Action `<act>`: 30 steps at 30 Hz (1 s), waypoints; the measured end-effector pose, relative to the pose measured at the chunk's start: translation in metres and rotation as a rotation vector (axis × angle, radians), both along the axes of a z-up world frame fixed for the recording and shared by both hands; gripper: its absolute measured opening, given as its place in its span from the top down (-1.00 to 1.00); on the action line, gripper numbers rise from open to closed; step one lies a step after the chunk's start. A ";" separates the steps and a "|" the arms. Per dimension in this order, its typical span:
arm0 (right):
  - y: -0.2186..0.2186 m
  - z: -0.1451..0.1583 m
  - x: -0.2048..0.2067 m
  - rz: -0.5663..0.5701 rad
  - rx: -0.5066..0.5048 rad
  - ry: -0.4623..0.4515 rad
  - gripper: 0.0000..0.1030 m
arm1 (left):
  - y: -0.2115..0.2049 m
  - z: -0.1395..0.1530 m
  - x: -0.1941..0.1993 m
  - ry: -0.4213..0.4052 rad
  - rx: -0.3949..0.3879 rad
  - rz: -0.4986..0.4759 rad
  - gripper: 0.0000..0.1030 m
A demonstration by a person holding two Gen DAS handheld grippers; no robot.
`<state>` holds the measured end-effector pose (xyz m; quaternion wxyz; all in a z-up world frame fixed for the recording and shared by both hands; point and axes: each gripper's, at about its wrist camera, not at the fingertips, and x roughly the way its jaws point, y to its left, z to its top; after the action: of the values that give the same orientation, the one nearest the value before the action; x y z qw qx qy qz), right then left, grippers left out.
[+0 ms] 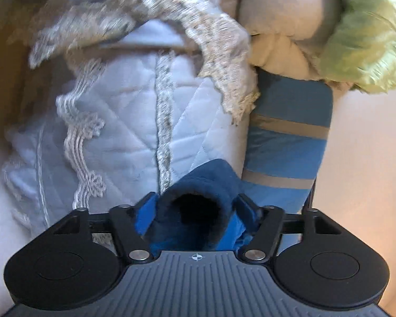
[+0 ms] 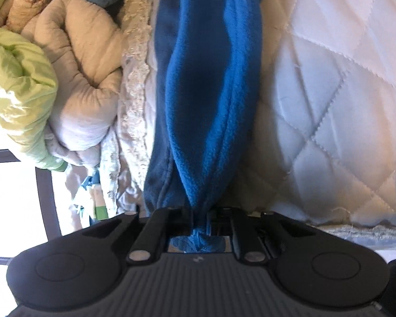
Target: Fold clothes
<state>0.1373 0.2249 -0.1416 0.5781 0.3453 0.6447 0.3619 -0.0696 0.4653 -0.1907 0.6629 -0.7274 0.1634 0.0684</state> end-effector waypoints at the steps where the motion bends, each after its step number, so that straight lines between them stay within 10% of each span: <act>1: -0.001 0.001 0.000 0.002 0.011 -0.003 0.82 | 0.000 0.000 0.000 -0.002 -0.002 -0.003 0.07; 4: -0.003 0.000 0.002 0.001 0.048 0.018 0.82 | 0.002 -0.002 -0.001 -0.003 -0.011 -0.005 0.72; 12: -0.005 0.006 0.004 0.018 0.113 -0.002 0.85 | 0.012 0.014 0.003 0.057 0.091 -0.023 0.79; 18: -0.006 0.004 0.004 0.010 0.132 0.013 0.85 | 0.012 0.003 -0.003 0.035 0.014 0.030 -0.18; 30: -0.008 -0.012 0.009 -0.020 0.214 0.157 0.85 | -0.006 -0.017 0.005 -0.128 -0.119 0.030 -0.15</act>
<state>0.1460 0.2165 -0.1533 0.4891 0.4385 0.6425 0.3946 -0.0648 0.4593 -0.2080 0.6265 -0.7707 0.1137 0.0220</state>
